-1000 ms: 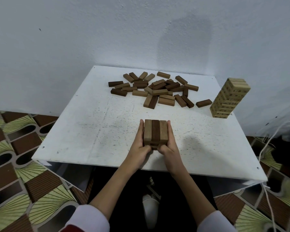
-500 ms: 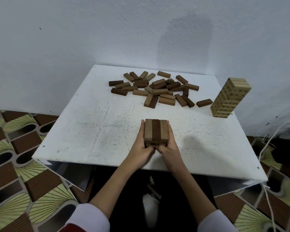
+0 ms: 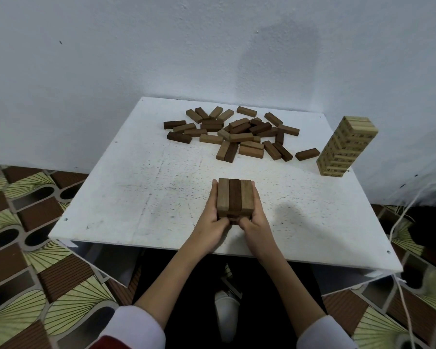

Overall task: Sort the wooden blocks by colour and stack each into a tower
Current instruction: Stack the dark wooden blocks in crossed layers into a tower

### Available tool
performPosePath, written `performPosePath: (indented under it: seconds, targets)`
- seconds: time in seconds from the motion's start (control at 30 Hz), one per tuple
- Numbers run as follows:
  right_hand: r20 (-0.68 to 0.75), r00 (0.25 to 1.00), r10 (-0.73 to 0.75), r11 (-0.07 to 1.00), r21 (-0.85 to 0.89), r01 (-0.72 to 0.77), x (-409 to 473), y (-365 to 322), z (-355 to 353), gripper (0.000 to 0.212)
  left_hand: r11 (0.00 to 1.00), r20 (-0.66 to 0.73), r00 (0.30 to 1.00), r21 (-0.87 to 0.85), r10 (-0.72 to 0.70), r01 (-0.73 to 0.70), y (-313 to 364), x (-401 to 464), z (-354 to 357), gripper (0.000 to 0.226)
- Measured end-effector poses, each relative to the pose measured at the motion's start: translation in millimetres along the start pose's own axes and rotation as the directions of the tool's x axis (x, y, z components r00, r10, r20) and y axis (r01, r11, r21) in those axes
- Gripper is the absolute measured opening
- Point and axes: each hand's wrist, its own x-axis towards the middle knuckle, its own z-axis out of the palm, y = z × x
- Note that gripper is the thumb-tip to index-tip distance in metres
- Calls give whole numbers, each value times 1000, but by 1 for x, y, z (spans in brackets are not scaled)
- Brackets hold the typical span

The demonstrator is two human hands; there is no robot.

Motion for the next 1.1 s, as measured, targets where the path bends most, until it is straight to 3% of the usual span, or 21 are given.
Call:
performPosePath:
  seconds: [0.2,0.3,0.67,0.8,0.93,1.0,1.1]
  targets:
    - [-15,999,-33,998,54,34,-5,-2,-3,98,988,-12,998,-143,62,-63,3,-6,1,88]
    - [-11,997,-81,994,75,81,-6,-5,-4,90,973,-4,993,-199,119,-118,5,-11,1,83]
    - [15,992,-122,991,58,121,-6,-7,-3,90,976,13,992,-180,127,-123,9,-13,2,82]
    - [18,990,-142,985,107,139,-10,-3,-7,94,964,46,988,-231,147,-133,6,-17,-1,96]
    - [-127,971,-203,963,153,221,-19,-10,-21,78,947,-33,983,-261,182,-184,11,-21,-16,106]
    - [-228,951,-210,967,97,237,-8,-20,-36,68,942,-133,974,-259,184,-214,15,-14,-34,100]
    - [-257,946,-196,957,-261,127,35,-33,-66,62,970,-240,956,-134,169,-205,19,12,-64,67]
